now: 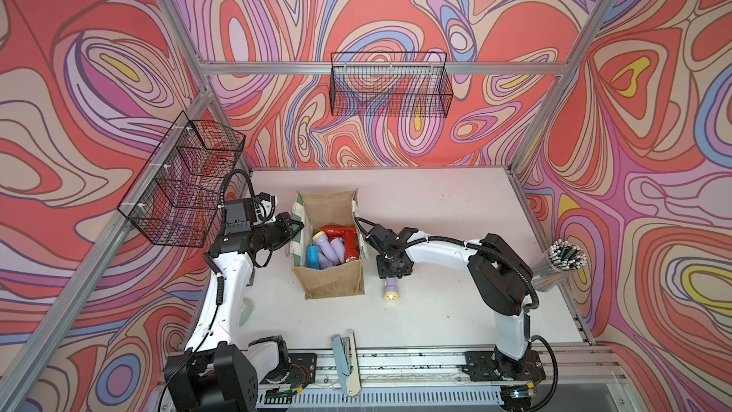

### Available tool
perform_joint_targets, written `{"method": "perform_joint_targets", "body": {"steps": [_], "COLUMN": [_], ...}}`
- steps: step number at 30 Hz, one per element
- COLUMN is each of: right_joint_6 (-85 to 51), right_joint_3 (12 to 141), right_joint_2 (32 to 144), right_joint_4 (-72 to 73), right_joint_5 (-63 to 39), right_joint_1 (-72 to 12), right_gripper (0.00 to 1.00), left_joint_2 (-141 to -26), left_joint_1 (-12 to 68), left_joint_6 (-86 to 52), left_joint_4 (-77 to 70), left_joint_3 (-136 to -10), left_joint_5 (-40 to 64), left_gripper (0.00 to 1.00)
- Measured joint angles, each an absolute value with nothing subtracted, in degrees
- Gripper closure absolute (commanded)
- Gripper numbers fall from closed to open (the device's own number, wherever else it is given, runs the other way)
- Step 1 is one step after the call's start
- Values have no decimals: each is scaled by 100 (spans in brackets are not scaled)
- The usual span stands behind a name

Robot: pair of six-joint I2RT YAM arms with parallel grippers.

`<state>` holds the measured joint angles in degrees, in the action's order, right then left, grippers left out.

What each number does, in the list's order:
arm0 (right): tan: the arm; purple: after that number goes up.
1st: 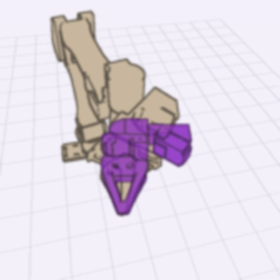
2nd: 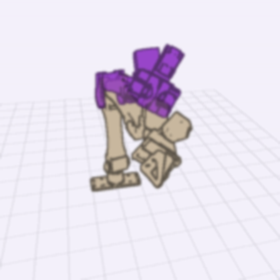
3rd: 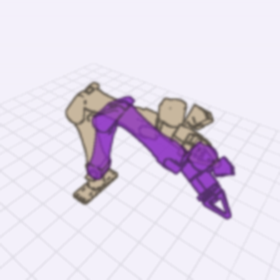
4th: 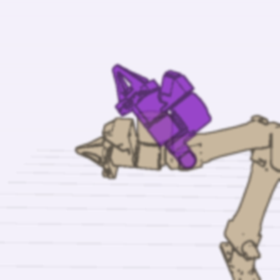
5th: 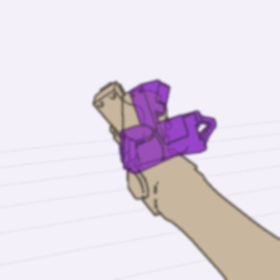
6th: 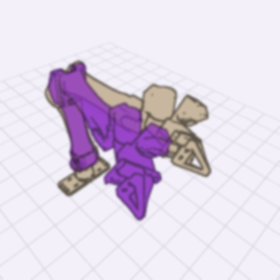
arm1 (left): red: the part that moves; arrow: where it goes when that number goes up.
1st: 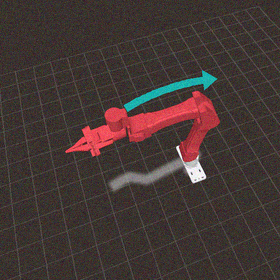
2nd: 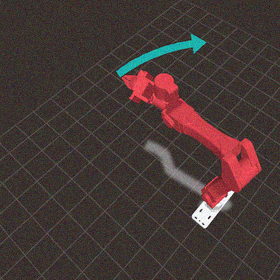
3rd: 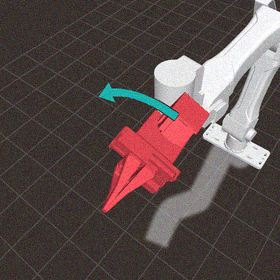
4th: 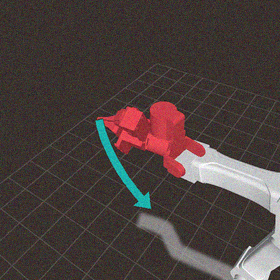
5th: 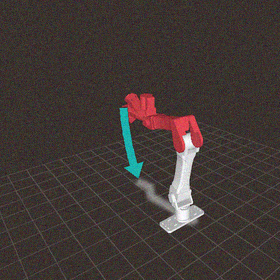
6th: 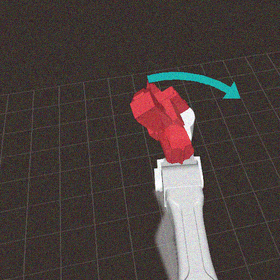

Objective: Put the flashlights into the tote bags
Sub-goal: Pick up the flashlight from the center of the board.

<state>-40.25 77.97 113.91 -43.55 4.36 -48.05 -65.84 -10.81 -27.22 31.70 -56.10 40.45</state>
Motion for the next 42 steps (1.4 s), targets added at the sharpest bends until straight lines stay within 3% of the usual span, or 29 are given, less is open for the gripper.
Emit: {"method": "perform_joint_targets", "body": {"steps": [7, 14, 27, 42], "right_joint_6": [-4108, -4117, -3918, -3251], "right_joint_3": [7684, 7629, 6770, 8191], "right_joint_2": [11321, 11271, 10442, 9356], "right_joint_4": [-4303, -4259, -4071, -4547], "right_joint_5": [388, 381, 320, 1310], "right_joint_1": [-4731, -4700, -3601, -3520], "right_gripper": [65, 73, 81, 85], "left_joint_2": [-6576, -6573, -6576, -6573], "left_joint_1": [-1081, -1081, -1081, -1081], "left_joint_6": [-2720, -2720, -2722, -2720], "left_joint_4": [3173, 3175, 3173, 3173], "left_joint_3": [-5607, -5607, -5607, -5607], "left_joint_5": [4045, 4042, 4045, 4047], "left_gripper": [100, 100, 100, 100]}}
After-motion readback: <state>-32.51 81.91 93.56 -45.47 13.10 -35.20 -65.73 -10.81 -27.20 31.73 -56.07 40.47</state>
